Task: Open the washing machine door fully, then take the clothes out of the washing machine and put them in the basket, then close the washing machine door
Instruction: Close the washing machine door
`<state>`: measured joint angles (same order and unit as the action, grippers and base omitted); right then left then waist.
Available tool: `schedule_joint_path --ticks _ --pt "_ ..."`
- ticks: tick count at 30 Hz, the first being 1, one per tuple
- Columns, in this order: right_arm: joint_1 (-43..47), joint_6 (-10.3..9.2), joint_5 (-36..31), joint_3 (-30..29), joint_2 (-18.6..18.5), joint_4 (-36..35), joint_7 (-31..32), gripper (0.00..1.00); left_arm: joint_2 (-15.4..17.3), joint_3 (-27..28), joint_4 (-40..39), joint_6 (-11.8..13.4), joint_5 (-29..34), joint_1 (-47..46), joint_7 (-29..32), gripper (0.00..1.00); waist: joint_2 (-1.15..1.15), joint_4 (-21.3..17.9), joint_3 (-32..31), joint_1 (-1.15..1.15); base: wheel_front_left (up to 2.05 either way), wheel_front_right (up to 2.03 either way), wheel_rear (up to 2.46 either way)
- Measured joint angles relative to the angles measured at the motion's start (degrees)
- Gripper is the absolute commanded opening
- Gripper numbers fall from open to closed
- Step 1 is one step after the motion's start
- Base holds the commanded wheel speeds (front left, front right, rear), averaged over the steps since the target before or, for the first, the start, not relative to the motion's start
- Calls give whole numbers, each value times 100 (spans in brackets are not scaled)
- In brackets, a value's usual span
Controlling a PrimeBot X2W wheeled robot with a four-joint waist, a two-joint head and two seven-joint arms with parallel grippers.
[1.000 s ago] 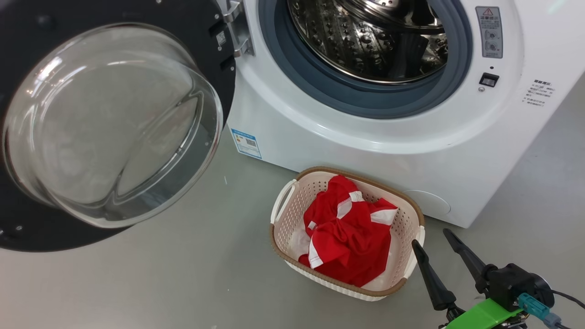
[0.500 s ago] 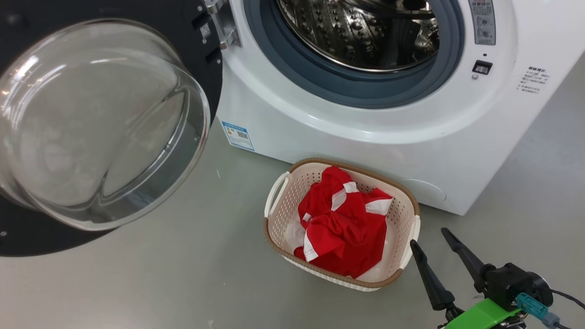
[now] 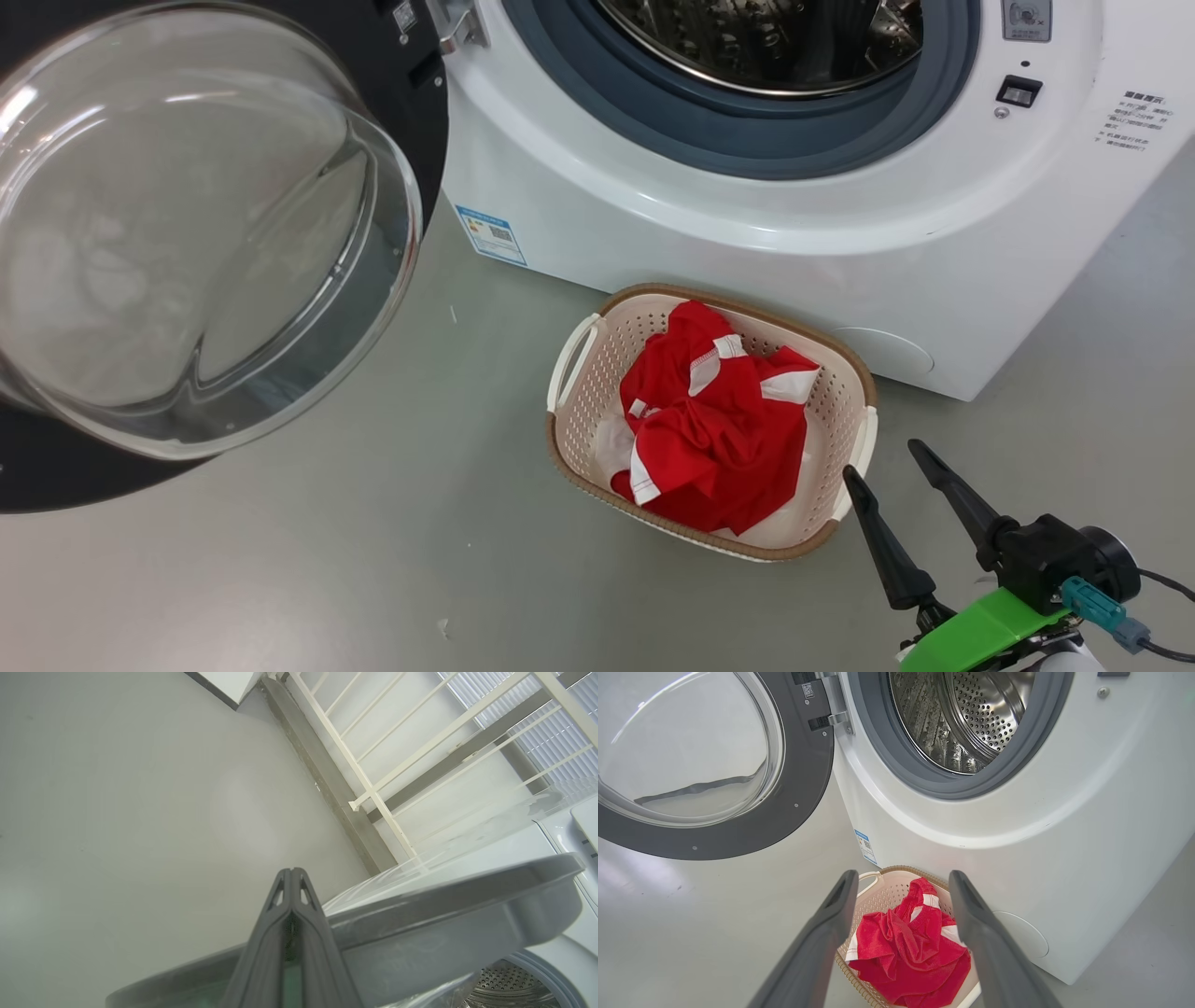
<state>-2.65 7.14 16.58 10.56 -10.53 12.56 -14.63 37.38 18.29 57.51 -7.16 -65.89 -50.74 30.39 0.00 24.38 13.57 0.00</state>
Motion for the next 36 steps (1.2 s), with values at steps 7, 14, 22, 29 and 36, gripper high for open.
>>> schedule_joint_path --ticks 7,14,22,29,36 --pt "0 0 0 2 0 4 0 100 112 -145 -185 8 -158 42 544 0 0 25 -17 0 0 0 0" --pt "1 0 0 -3 10 10 0 100 213 -282 -477 13 -435 188 1270 0 0 10 -146 0 0 0 0" --pt "5 0 1 -22 52 16 0 100 283 -390 -973 14 -806 488 1956 0 0 -20 -296 0 0 0 0" --pt "18 0 8 -54 145 29 0 100 67 -733 -1774 8 -1295 912 2691 0 0 -66 -497 0 0 0 0" --pt "147 0 8 -90 179 18 0 100 121 -837 -2558 8 -1708 1318 3251 0 0 -118 -642 0 0 0 0"
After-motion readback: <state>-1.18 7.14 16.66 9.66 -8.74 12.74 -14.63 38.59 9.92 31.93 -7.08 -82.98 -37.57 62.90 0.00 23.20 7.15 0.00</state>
